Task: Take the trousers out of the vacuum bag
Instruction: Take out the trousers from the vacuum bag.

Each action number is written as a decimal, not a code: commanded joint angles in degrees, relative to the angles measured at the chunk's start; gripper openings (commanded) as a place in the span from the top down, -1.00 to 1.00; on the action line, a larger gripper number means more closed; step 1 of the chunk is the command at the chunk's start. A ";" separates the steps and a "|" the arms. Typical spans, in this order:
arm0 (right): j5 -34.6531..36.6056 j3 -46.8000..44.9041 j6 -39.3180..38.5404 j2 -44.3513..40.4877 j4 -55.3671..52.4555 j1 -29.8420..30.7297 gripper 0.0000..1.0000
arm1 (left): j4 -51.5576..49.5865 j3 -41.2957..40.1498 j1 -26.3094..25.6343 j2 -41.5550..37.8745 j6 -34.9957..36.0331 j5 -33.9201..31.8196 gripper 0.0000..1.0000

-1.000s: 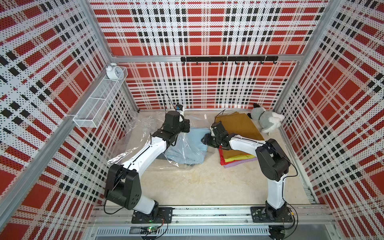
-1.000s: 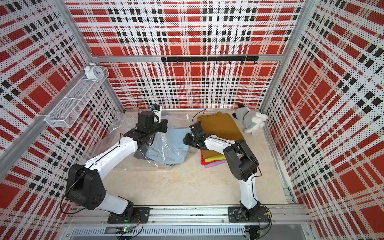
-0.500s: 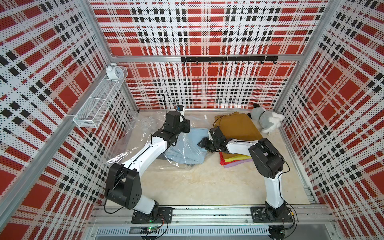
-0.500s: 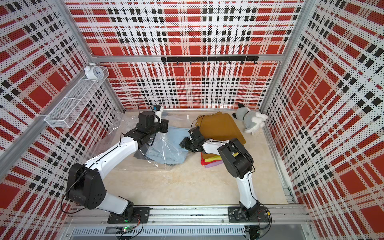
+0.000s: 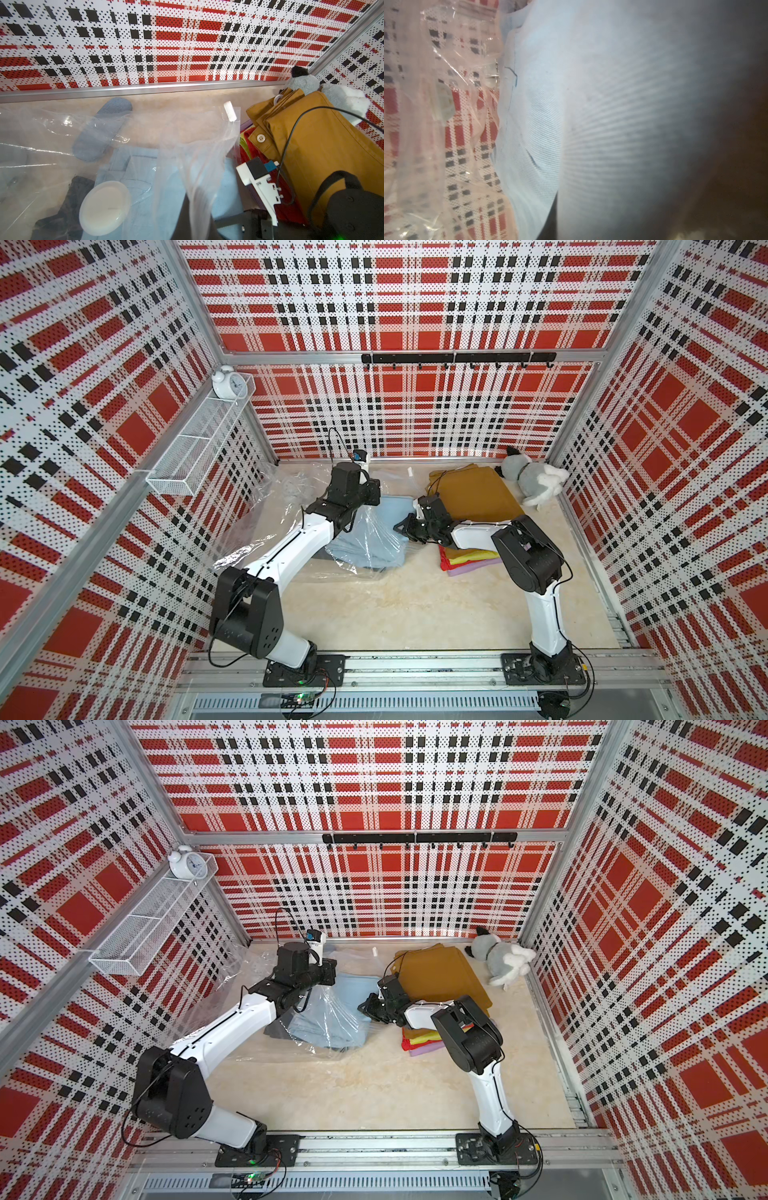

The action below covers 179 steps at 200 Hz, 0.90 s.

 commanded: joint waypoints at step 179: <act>1.23 29.02 -28.40 -14.03 -31.34 -2.40 1.00 | 1.68 -1.09 -0.30 0.50 0.59 -2.95 1.00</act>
